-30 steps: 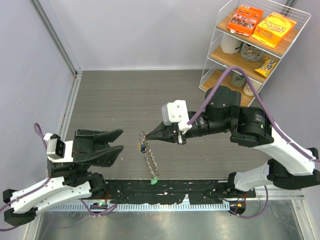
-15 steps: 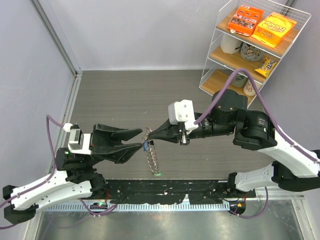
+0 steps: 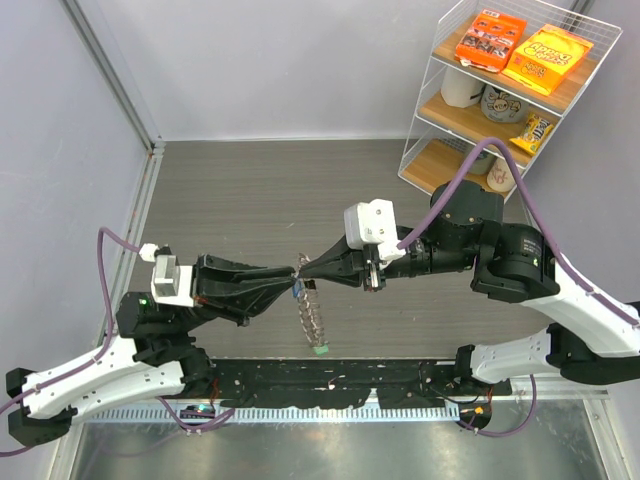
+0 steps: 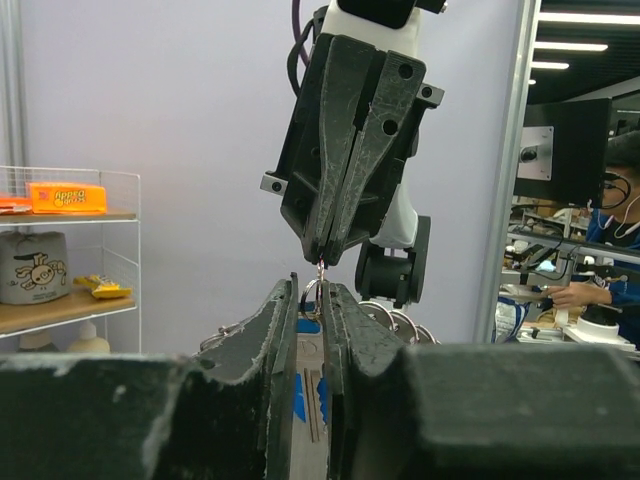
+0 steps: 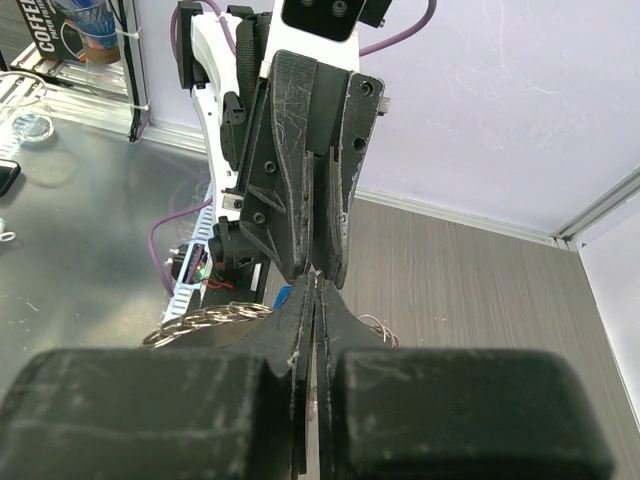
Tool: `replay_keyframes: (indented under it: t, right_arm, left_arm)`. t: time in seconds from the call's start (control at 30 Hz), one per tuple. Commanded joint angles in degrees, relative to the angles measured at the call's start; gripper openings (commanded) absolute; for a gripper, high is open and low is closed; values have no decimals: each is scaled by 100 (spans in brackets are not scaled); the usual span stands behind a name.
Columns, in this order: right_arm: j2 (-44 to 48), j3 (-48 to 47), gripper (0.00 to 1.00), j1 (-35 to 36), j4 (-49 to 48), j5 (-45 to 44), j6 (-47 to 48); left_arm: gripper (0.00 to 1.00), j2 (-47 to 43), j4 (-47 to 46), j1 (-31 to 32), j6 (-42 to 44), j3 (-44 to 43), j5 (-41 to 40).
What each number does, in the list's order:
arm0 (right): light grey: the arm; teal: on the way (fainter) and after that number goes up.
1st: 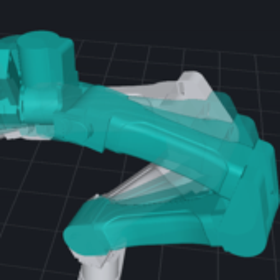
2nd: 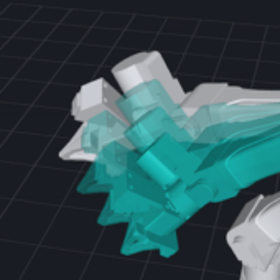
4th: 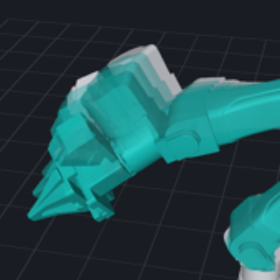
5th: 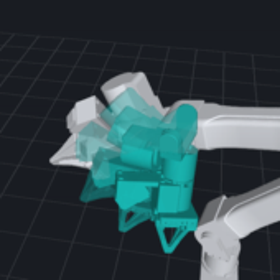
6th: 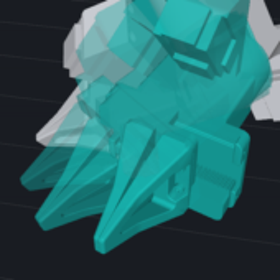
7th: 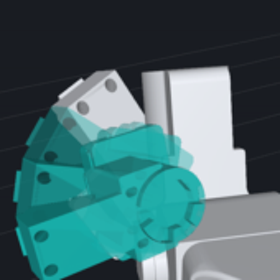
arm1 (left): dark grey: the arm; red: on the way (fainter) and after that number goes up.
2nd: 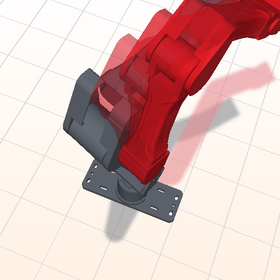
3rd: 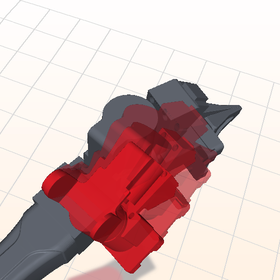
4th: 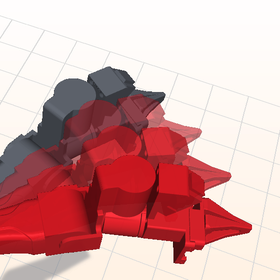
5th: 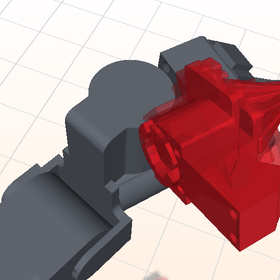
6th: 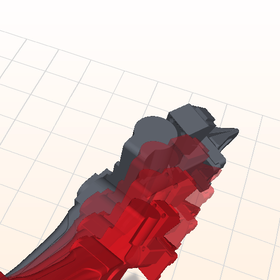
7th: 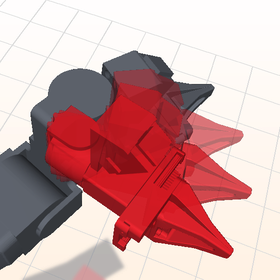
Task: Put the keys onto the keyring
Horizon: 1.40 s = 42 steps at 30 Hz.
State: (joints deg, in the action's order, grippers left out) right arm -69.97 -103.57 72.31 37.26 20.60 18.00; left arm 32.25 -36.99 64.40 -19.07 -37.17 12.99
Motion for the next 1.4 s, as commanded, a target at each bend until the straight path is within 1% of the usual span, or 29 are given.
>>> replay_keyframes:
  t: [0.0,0.17,0.33,0.43,0.6,0.63,0.73,0.77,0.97,1.0,1.07,1.1,1.23,1.37]
  right_arm:
    - [177,-58,6,46,-605,-21,-77]
    - [195,-32,6,37,-667,-30,-104]
    - [247,73,6,46,-763,-91,-112]
    - [282,109,6,37,-799,-118,-121]
    - [291,135,6,46,-816,-118,-121]
    - [283,144,6,37,-816,-109,-130]
    - [265,144,6,46,-825,-91,-130]
    - [256,144,6,46,-834,-100,-121]
    - [239,135,6,46,-860,-91,-121]
    - [239,144,6,46,-852,-83,-113]
    - [247,144,6,46,-843,-91,-112]
    - [256,170,6,46,-834,-109,-121]
    - [388,363,6,46,-843,-257,-139]
    - [668,758,5,46,-913,-539,-261]
  left_arm:
    - [19,9,-18,-7,70,-168,-87]
    - [15,9,-1,2,61,-168,-43]
    - [13,9,-18,-7,61,-168,28]
    - [10,9,-18,-7,53,-177,45]
    - [9,53,-62,-7,61,-194,80]
    - [11,62,-80,-7,53,-203,72]
    - [23,106,-150,-7,35,-203,159]
    - [25,123,-159,2,26,-212,194]
    - [26,168,-142,2,0,-238,247]
    - [22,176,-133,-6,8,-247,256]
    - [10,176,-37,2,26,-282,274]
    - [8,176,7,-6,35,-308,283]
    - [5,106,227,2,87,-335,256]
    - [6,-78,473,2,132,-212,72]
